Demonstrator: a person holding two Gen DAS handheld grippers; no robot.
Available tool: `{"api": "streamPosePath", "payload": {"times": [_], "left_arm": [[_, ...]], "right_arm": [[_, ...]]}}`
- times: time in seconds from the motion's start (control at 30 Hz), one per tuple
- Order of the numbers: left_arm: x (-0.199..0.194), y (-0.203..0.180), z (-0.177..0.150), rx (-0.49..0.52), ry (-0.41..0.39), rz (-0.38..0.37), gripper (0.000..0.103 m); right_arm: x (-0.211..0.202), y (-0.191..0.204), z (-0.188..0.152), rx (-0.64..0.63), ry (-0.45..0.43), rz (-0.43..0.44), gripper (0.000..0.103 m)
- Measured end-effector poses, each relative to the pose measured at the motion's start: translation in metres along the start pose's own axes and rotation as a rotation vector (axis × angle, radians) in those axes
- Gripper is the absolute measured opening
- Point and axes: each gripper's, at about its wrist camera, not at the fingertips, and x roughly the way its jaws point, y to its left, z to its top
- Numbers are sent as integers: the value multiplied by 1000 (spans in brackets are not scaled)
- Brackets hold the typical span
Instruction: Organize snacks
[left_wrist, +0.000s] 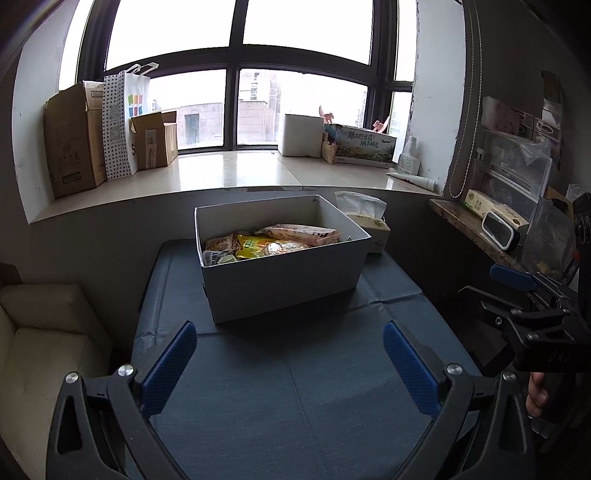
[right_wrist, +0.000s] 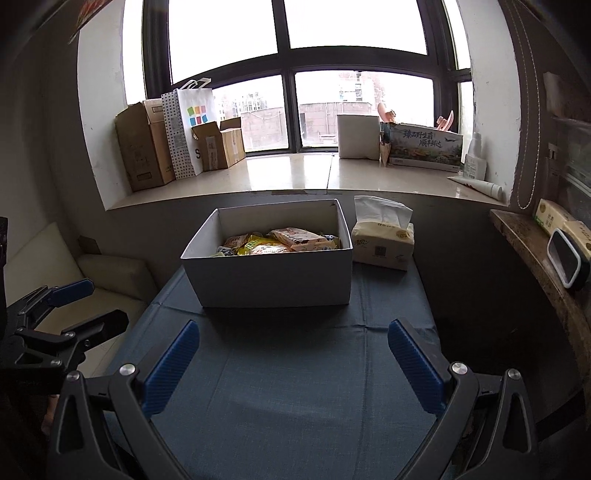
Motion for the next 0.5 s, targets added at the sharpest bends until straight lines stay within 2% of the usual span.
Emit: {"api": "streamPosePath", "payload": {"times": [0.5], "left_arm": [[8,6,1,-15,27,-6,103]], "right_arm": [[4,3,-2,0,17,9,103]]}}
